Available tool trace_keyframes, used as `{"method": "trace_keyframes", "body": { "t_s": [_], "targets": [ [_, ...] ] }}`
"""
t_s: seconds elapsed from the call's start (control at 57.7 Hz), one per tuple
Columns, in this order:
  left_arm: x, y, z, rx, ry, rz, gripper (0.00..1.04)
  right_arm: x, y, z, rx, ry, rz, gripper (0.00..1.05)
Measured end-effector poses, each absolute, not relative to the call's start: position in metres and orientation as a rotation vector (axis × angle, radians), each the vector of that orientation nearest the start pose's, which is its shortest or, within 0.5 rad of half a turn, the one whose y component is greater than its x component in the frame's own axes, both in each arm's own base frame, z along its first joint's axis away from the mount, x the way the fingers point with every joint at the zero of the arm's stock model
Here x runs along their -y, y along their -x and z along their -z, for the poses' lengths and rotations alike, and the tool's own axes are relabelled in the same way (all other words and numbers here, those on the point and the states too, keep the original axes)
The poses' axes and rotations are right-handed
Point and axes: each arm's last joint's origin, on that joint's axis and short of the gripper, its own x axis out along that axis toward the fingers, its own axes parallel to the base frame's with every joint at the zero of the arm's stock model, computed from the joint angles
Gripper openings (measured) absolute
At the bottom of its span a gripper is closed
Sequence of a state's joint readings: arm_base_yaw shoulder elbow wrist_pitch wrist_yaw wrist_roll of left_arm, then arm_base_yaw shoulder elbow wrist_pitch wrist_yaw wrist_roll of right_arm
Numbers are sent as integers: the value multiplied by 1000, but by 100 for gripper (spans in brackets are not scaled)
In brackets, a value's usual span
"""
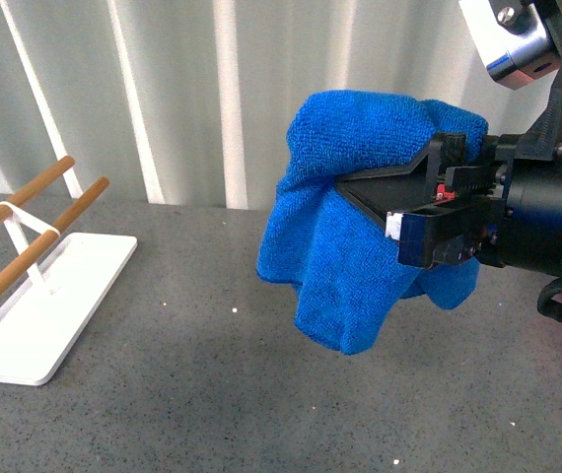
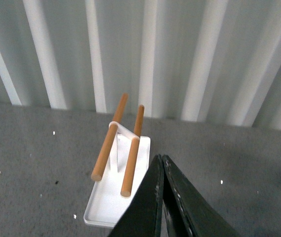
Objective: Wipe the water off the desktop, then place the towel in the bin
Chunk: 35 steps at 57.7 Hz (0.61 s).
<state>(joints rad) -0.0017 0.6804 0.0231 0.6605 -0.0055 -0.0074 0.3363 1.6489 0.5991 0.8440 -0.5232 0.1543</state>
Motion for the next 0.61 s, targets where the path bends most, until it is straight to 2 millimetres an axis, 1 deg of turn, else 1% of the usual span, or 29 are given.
{"method": "trace_keyframes", "body": {
  "t_s": [0.607],
  "targets": [
    [0,-120,-174,25,7,1,4,-112,-280,-162,-290,-164,-827,5]
  ]
}}
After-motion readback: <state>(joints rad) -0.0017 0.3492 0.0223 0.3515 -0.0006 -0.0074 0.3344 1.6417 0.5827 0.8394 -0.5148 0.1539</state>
